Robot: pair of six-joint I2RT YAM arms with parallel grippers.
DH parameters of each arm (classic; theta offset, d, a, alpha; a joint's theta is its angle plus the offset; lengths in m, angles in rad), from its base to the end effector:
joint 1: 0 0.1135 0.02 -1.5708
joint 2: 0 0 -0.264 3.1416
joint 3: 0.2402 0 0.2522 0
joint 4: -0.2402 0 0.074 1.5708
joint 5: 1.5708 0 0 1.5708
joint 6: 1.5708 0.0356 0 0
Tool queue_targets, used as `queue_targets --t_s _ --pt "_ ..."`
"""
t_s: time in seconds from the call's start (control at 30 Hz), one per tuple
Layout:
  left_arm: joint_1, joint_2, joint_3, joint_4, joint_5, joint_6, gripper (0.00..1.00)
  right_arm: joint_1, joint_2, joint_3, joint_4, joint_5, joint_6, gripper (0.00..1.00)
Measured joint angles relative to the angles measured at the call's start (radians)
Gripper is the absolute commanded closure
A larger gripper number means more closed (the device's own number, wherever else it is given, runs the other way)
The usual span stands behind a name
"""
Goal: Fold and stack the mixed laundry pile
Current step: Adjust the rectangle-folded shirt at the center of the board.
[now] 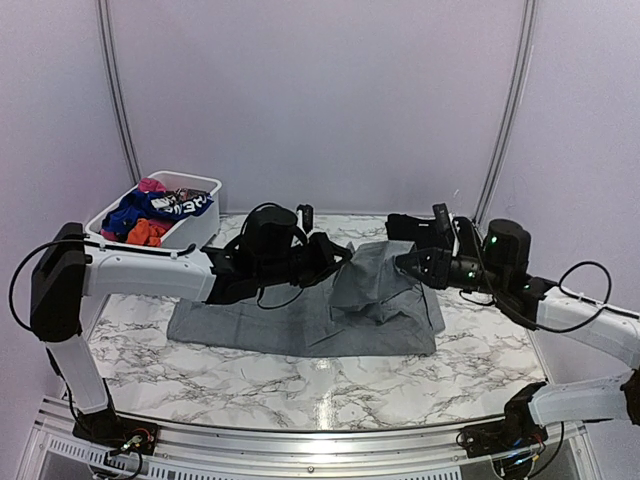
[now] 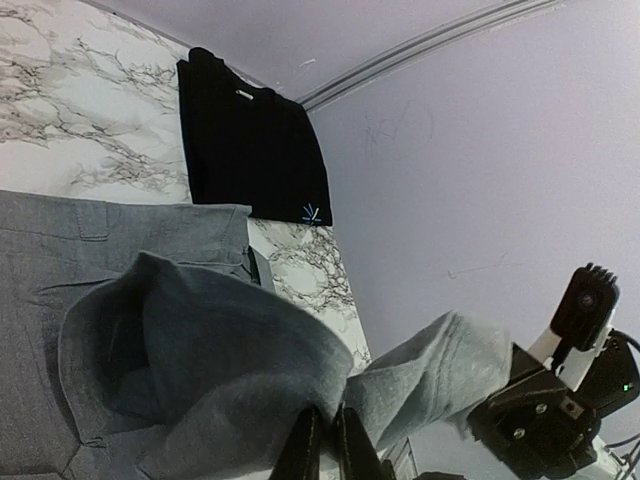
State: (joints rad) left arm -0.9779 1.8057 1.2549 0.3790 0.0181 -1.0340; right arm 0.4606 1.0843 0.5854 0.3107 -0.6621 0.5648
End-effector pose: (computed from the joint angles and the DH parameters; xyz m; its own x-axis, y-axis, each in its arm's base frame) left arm 0.2395 -0.3566 0.2744 -0.7700 -0.3949 -0.5012 0.3470 0.4000 -0.8483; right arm 0.2058 0.1266 0.2633 -0.6188 0.1642 -0.7682 -0.6634 0.4146 0.6230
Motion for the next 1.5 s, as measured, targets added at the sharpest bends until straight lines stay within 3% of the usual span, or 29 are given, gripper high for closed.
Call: queue_targets --t_s 0.1,0.2,0.23,0.4,0.57,0.77,0.9,1.1,1.33,1.5 --pt "0.001 -0.002 -0.014 0.003 0.0 0.0 0.5 -0.033 -0.036 0.122 -0.221 0.068 -0.097 1.0" --pt "0.001 -0.022 -0.043 0.006 0.0 0.012 0.05 -0.04 -0.029 0.219 -0.401 0.126 -0.185 1.0" --pt "0.001 -0.037 -0.061 0.006 -0.003 0.02 0.02 -0.04 -0.02 0.252 -0.457 0.143 -0.22 1.0" --pt "0.003 -0.178 -0.188 -0.001 -0.068 0.104 0.01 -0.026 0.088 0.471 -0.709 0.254 -0.394 1.0" --pt "0.021 -0.405 -0.323 -0.002 -0.183 0.279 0.01 0.037 0.235 0.8 -0.923 0.431 -0.615 1.0" --pt "0.062 -0.529 -0.347 -0.03 -0.223 0.505 0.01 0.09 0.34 1.057 -1.062 0.537 -0.789 1.0" --pt "0.064 -0.513 -0.318 -0.101 -0.113 0.678 0.01 0.197 0.349 1.091 -1.127 0.528 -0.893 1.0" --pt "0.055 -0.484 -0.29 -0.183 0.114 0.936 0.01 0.505 0.385 1.089 -1.224 0.551 -1.02 1.0" --pt "-0.01 -0.504 -0.356 -0.193 0.189 1.125 0.01 0.757 0.376 1.005 -1.311 0.69 -1.076 1.0" --pt "-0.083 -0.504 -0.361 -0.228 0.224 1.221 0.02 0.851 0.364 0.949 -1.346 0.768 -1.116 1.0"
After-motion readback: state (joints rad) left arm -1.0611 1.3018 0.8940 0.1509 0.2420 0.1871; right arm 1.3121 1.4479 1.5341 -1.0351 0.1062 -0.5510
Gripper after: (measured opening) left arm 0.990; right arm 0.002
